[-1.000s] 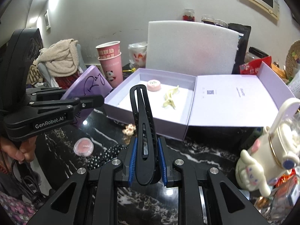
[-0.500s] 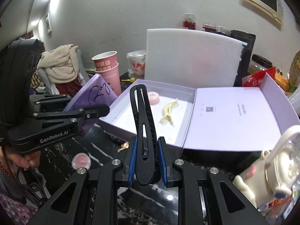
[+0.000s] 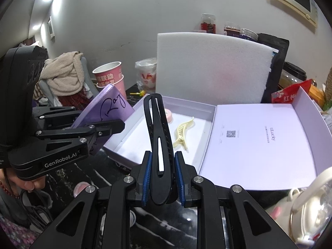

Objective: Organize rigid objects
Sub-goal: 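Carry the purple box and black clip with both tools into the white box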

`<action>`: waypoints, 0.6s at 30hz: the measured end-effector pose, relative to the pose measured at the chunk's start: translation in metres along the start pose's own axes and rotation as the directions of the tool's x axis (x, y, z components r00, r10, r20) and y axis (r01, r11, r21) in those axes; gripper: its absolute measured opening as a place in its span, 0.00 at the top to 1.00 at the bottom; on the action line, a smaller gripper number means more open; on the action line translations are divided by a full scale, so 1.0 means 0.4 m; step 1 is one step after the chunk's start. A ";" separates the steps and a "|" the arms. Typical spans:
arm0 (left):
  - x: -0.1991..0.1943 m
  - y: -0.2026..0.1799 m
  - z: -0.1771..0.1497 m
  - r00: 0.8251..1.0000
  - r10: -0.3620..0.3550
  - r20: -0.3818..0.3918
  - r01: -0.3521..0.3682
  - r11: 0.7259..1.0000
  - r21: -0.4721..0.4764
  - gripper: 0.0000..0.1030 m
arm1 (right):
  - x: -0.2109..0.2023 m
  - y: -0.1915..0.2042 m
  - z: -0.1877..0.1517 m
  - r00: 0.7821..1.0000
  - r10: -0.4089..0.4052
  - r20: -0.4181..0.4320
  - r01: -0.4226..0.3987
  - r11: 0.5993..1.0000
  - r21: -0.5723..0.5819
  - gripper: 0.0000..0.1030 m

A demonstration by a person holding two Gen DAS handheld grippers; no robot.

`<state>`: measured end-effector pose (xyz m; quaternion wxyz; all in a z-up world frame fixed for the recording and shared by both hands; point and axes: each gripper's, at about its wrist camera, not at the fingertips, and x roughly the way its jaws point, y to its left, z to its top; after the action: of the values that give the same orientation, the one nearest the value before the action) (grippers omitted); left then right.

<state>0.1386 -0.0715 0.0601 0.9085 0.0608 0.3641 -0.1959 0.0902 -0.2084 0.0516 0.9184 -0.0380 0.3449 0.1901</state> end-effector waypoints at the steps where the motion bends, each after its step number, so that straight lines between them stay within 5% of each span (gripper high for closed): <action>1: 0.005 0.002 0.003 1.000 0.000 -0.002 0.000 1.000 0.000 0.85 | 0.006 -0.003 0.005 1.000 0.000 -0.002 0.000 1.000 0.001 0.79; 18: 0.118 0.058 0.051 0.999 -0.005 -0.043 0.004 1.000 -0.012 0.85 | 0.108 -0.040 0.071 1.000 0.010 -0.029 -0.010 1.000 0.014 0.79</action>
<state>0.1919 -0.0699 0.0418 0.9003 0.0589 0.3850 -0.1945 0.1436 -0.2037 0.0443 0.9126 -0.0328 0.3596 0.1918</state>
